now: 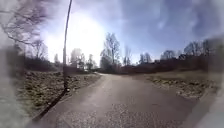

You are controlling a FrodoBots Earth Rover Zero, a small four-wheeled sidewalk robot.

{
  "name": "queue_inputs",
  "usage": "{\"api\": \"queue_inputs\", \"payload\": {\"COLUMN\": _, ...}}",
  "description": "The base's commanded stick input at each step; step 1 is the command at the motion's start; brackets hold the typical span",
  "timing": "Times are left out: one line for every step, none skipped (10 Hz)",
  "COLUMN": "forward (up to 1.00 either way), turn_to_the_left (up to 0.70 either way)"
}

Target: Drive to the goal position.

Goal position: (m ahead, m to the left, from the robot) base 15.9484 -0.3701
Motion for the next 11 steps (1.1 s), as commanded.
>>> {"api": "queue_inputs", "payload": {"forward": 0.85, "turn_to_the_left": 0.10}}
{"api": "queue_inputs", "payload": {"forward": 0.85, "turn_to_the_left": 0.08}}
{"api": "queue_inputs", "payload": {"forward": 0.85, "turn_to_the_left": 0.07}}
{"api": "queue_inputs", "payload": {"forward": 0.85, "turn_to_the_left": 0.06}}
{"api": "queue_inputs", "payload": {"forward": 0.85, "turn_to_the_left": 0.06}}
{"api": "queue_inputs", "payload": {"forward": 0.85, "turn_to_the_left": 0.05}}
{"api": "queue_inputs", "payload": {"forward": 0.85, "turn_to_the_left": 0.04}}
{"api": "queue_inputs", "payload": {"forward": 0.85, "turn_to_the_left": 0.04}}
{"api": "queue_inputs", "payload": {"forward": 0.85, "turn_to_the_left": 0.03}}
{"api": "queue_inputs", "payload": {"forward": 0.85, "turn_to_the_left": 0.03}}
{"api": "queue_inputs", "payload": {"forward": 0.85, "turn_to_the_left": 0.03}}
